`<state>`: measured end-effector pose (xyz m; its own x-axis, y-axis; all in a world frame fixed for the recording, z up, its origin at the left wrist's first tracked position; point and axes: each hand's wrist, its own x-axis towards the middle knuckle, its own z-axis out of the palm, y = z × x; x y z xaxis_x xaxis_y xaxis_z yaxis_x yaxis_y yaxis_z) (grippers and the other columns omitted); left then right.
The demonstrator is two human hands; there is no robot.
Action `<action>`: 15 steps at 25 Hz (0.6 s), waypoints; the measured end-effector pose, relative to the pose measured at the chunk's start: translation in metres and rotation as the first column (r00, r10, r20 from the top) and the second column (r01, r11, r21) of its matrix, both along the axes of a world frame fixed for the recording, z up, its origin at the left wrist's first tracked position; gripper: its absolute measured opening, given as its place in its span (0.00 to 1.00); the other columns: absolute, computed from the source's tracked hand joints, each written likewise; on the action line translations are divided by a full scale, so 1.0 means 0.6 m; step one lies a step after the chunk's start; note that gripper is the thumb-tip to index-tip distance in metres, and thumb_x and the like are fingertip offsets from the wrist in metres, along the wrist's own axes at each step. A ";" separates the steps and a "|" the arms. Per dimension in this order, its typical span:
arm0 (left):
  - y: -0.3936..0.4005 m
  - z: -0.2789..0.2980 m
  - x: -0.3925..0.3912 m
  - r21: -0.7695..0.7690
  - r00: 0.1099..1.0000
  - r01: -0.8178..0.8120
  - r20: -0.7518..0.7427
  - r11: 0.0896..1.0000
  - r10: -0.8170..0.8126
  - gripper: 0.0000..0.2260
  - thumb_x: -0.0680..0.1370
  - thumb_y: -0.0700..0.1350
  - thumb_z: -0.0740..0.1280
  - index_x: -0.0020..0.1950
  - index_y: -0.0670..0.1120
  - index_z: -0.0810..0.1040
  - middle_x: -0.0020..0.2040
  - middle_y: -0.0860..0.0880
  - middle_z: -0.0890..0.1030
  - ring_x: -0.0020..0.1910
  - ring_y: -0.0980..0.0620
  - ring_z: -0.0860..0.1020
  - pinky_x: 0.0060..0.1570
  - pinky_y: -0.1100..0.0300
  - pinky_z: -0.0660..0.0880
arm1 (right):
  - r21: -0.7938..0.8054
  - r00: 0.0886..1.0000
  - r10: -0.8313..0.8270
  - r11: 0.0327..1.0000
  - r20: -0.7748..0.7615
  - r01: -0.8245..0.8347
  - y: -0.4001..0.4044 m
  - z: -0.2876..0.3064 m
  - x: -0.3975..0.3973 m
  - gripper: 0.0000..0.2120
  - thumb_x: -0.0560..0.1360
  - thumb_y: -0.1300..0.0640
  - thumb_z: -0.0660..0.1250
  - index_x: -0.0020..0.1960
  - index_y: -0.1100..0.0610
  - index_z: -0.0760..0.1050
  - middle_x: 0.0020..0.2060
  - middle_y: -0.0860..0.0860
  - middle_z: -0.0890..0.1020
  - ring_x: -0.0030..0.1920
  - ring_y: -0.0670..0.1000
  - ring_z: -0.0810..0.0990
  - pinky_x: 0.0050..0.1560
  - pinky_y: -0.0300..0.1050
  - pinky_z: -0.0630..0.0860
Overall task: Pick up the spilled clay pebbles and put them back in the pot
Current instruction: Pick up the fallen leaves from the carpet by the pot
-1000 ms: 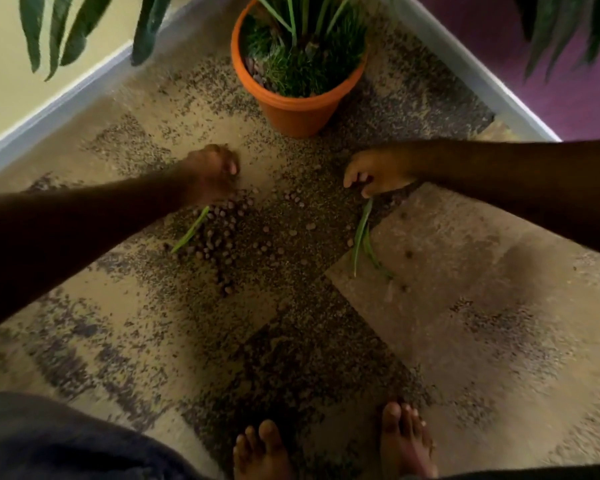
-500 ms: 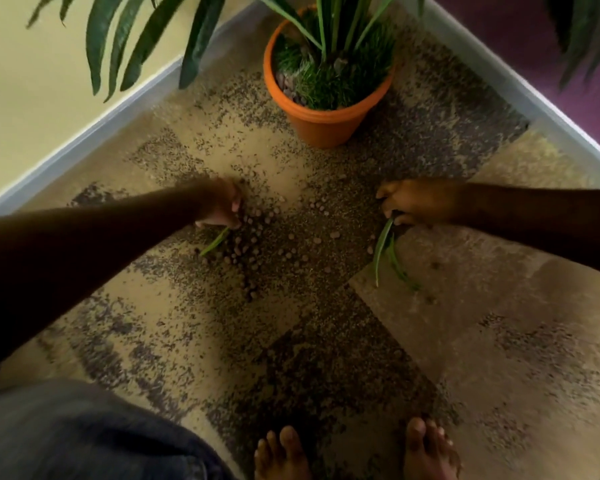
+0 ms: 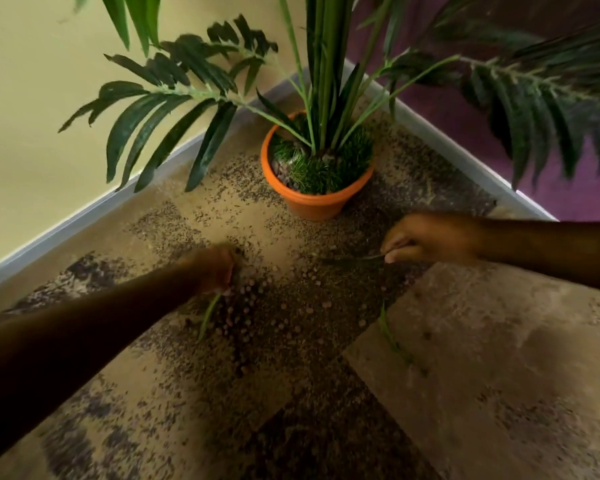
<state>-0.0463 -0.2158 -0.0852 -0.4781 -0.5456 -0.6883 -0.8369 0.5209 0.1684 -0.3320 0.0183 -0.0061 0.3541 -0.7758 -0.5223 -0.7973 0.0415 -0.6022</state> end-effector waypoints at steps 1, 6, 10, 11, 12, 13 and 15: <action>-0.009 0.006 -0.001 0.043 0.999 -0.021 0.029 0.999 0.020 0.06 0.74 0.38 0.74 0.49 0.44 0.80 0.44 0.46 0.82 0.40 0.50 0.81 0.39 0.58 0.78 | -0.025 1.000 -0.009 1.000 -0.025 0.008 -0.074 0.042 -0.096 0.07 0.77 0.53 0.70 0.51 0.54 0.85 0.44 0.45 0.86 0.43 0.41 0.82 0.43 0.38 0.76; -0.066 0.081 -0.014 0.073 0.972 -0.002 -0.233 0.997 0.019 0.02 0.76 0.44 0.74 0.45 0.46 0.85 0.35 0.48 0.85 0.33 0.54 0.82 0.37 0.61 0.77 | -0.149 0.909 -0.404 0.898 0.100 0.415 -0.065 0.024 -0.166 0.04 0.74 0.53 0.72 0.48 0.52 0.85 0.35 0.50 0.86 0.33 0.41 0.81 0.34 0.35 0.78; -0.104 0.143 -0.054 0.299 0.758 -0.129 -0.585 0.945 0.288 0.08 0.72 0.50 0.76 0.46 0.48 0.86 0.41 0.47 0.87 0.35 0.54 0.83 0.33 0.63 0.80 | -0.064 0.783 -0.574 0.795 0.240 0.603 -0.077 0.016 -0.180 0.09 0.74 0.51 0.71 0.51 0.54 0.85 0.44 0.51 0.87 0.45 0.46 0.85 0.46 0.48 0.85; -0.108 0.149 -0.067 0.355 0.661 -0.175 -0.649 0.918 0.377 0.09 0.70 0.50 0.77 0.46 0.47 0.86 0.41 0.47 0.87 0.34 0.56 0.82 0.33 0.64 0.80 | -0.049 0.780 -0.573 0.797 0.252 0.602 -0.082 0.013 -0.182 0.08 0.75 0.52 0.71 0.51 0.54 0.84 0.44 0.51 0.87 0.45 0.45 0.85 0.46 0.49 0.85; -0.106 0.153 -0.080 0.398 0.565 -0.214 -0.694 0.892 0.446 0.08 0.71 0.49 0.76 0.46 0.46 0.85 0.40 0.48 0.87 0.34 0.57 0.82 0.33 0.66 0.79 | -0.075 0.790 -0.560 0.802 0.248 0.592 -0.087 0.016 -0.175 0.07 0.77 0.53 0.70 0.51 0.54 0.84 0.45 0.50 0.87 0.46 0.43 0.85 0.46 0.50 0.85; -0.101 0.153 -0.093 0.434 0.478 -0.245 -0.724 0.867 0.498 0.07 0.73 0.47 0.76 0.47 0.45 0.84 0.39 0.48 0.86 0.34 0.57 0.82 0.33 0.67 0.79 | -0.096 0.799 -0.545 0.808 0.255 0.582 -0.093 0.014 -0.171 0.07 0.78 0.53 0.69 0.51 0.54 0.83 0.45 0.50 0.87 0.47 0.43 0.85 0.46 0.50 0.85; -0.090 0.151 -0.118 0.480 0.361 -0.300 -0.743 0.825 0.563 0.03 0.77 0.41 0.72 0.49 0.43 0.82 0.39 0.48 0.85 0.35 0.57 0.81 0.34 0.67 0.79 | -0.116 0.799 -0.542 0.804 0.260 0.583 -0.111 0.023 -0.162 0.07 0.79 0.53 0.67 0.51 0.54 0.82 0.46 0.50 0.87 0.50 0.44 0.85 0.46 0.50 0.85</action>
